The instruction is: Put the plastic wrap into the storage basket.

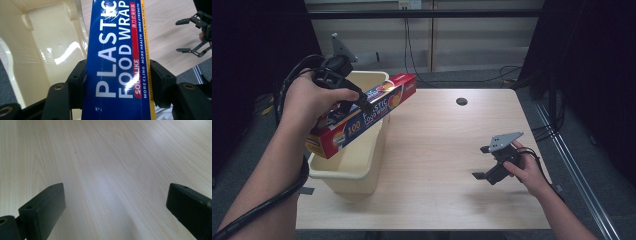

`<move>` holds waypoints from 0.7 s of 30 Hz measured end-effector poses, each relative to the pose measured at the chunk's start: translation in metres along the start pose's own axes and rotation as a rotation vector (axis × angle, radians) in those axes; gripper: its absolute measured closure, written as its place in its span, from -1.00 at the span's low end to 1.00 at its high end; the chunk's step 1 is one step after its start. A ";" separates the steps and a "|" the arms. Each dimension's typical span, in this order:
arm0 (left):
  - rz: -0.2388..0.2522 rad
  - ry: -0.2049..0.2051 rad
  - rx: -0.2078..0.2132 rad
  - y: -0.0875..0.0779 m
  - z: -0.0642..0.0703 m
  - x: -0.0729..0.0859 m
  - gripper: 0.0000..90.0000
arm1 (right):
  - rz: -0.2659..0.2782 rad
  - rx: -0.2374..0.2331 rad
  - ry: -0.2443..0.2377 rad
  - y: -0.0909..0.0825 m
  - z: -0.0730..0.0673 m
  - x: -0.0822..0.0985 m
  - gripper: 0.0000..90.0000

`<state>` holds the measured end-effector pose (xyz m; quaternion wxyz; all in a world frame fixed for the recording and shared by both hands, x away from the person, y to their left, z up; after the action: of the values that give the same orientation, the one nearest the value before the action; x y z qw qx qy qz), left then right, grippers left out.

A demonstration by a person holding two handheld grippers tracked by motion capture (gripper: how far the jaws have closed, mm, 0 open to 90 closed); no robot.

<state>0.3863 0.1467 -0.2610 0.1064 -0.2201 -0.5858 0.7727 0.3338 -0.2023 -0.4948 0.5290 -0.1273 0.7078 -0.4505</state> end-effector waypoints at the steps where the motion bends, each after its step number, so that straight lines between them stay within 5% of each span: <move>1: 0.003 -0.007 0.001 -0.001 0.000 0.000 -0.09 | 0.000 0.004 -0.002 0.000 0.000 0.000 -0.95; 21: 0.021 -0.080 -0.008 -0.020 -0.022 0.010 -0.08 | 0.004 0.008 -0.010 0.002 0.000 -0.001 -0.96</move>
<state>0.3860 0.1757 -0.2488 0.0741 -0.1956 -0.5903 0.7796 0.3342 -0.2009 -0.4957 0.5340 -0.1261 0.7035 -0.4517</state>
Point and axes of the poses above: each handheld gripper's, and its own axes: y roughly forward along the jaws, x roughly out of its underside, z roughly to its right, the point moved 8 cm from there along y, roughly forward along the jaws, and after that the axes turned 7 degrees about -z, right-handed, at the moved point
